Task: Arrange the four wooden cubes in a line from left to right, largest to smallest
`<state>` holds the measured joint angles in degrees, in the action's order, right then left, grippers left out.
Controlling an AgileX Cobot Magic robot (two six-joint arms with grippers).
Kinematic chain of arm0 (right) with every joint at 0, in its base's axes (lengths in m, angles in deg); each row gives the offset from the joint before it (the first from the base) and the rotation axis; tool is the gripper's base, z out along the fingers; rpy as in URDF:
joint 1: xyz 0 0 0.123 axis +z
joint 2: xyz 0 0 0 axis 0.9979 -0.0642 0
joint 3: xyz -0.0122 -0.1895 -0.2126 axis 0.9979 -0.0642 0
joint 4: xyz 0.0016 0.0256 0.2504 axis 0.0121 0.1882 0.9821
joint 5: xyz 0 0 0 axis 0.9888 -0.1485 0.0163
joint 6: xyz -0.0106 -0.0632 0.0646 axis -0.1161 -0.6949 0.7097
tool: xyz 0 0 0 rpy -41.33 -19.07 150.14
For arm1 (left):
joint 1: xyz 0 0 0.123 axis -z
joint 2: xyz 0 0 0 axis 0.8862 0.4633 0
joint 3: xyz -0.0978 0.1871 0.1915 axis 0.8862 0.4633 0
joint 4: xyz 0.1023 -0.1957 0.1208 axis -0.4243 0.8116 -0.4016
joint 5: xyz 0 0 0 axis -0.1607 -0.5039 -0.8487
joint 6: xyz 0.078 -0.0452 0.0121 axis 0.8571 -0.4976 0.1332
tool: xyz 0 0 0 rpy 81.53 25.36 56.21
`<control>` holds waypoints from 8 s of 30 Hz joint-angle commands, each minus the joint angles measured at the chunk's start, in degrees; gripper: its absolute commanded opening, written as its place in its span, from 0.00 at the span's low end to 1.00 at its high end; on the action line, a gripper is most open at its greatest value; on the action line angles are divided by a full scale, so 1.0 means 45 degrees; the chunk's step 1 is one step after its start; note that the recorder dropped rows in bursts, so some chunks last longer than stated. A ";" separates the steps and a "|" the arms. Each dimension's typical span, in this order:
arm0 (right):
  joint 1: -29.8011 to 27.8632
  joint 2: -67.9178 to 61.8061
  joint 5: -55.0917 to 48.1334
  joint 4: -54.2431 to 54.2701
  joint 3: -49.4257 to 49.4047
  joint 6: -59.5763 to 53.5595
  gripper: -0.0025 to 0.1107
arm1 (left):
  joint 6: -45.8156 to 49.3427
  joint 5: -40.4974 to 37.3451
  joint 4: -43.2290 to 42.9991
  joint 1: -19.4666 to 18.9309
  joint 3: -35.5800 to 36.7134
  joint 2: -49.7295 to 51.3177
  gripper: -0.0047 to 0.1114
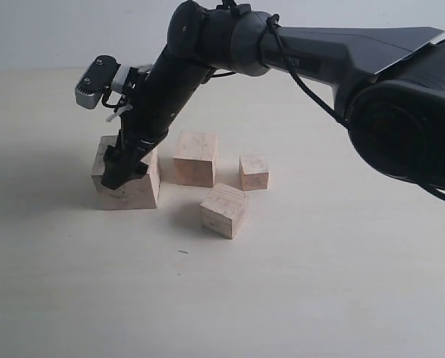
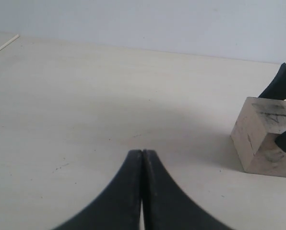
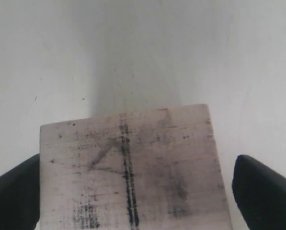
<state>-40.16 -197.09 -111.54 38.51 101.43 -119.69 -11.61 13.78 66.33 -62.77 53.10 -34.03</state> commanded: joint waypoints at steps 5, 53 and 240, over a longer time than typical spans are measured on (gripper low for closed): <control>-0.0033 0.0199 0.0038 -0.0088 0.0047 0.0096 0.87 | -0.0001 0.0154 -0.0070 0.0113 -0.0001 -0.0086 0.04; -0.2483 0.2211 -0.1449 -0.2129 -0.1352 0.1740 0.74 | -0.0001 0.0154 -0.0070 0.0113 -0.0001 -0.0086 0.04; -0.1770 0.0818 -0.2725 -0.1522 -0.1328 0.3093 0.08 | -0.0001 0.0154 -0.0070 0.0113 -0.0001 -0.0086 0.04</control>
<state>-48.09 -193.44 -124.48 30.54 95.35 -105.38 -11.61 13.78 66.33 -62.77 53.10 -34.03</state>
